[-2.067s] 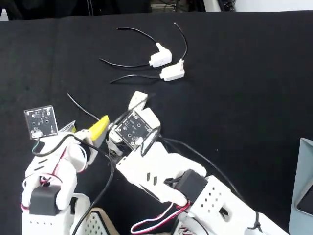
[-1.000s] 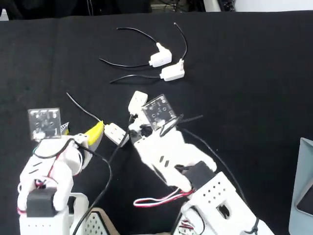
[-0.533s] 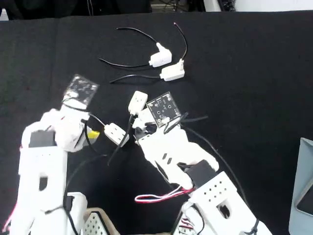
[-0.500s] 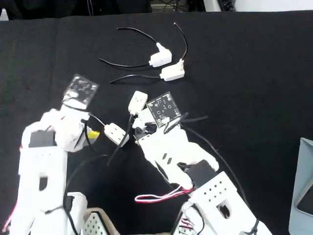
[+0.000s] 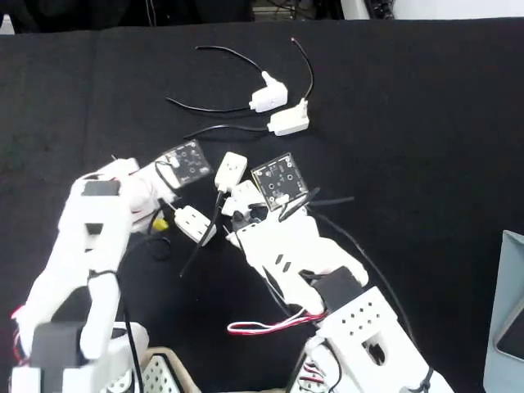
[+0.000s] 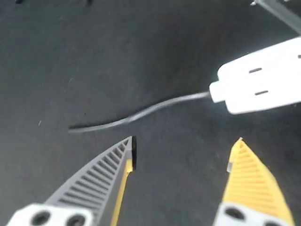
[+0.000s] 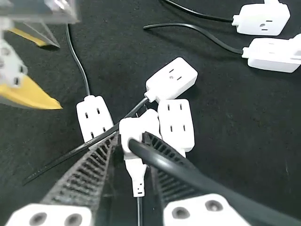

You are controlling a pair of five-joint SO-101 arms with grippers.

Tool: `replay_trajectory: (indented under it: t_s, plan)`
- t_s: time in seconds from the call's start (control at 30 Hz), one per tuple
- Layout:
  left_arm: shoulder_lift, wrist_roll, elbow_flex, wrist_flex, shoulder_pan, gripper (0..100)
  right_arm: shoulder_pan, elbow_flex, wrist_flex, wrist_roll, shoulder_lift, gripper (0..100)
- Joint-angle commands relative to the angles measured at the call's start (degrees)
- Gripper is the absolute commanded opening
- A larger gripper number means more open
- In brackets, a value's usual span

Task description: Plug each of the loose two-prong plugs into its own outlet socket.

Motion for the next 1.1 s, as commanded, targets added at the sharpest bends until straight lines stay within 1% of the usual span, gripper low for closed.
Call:
replay_trajectory:
  t_s: [0.0, 0.27, 0.4, 0.5, 0.6, 0.7, 0.87, 1.07]
  plan:
    - [5.7, -0.8, -5.2, -5.3, 2.2, 32, 0.8, -0.1, -1.1, -0.1, -1.0, 1.1]
    - [20.9, -0.9, -16.6, -5.2, 2.6, 32, 0.8, 0.0, -1.0, -0.1, -1.0, 1.1]
    - [27.3, -4.2, -18.1, -5.1, 2.4, 32, 0.8, 0.0, -0.8, -0.1, -1.0, 1.1]
    - [29.0, -4.7, -17.8, -5.1, 2.4, 26, 0.8, 0.0, -0.7, -0.1, -1.0, 1.1]
    - [29.1, -7.7, -16.7, -4.1, 2.4, 18, 0.8, 0.0, -0.7, -0.1, -1.0, 1.1]
    - [29.1, -10.7, -16.0, 0.2, 1.8, 11, 0.8, 0.0, -0.7, -0.1, -1.0, 1.1]
    - [28.9, -13.5, -16.8, 10.8, 0.3, 4, 0.8, 0.0, -0.7, -0.1, -1.0, 1.1]
    - [23.9, -14.2, -18.0, 25.8, -1.5, 3, 0.8, 0.0, -0.7, -0.1, -1.0, 1.1]
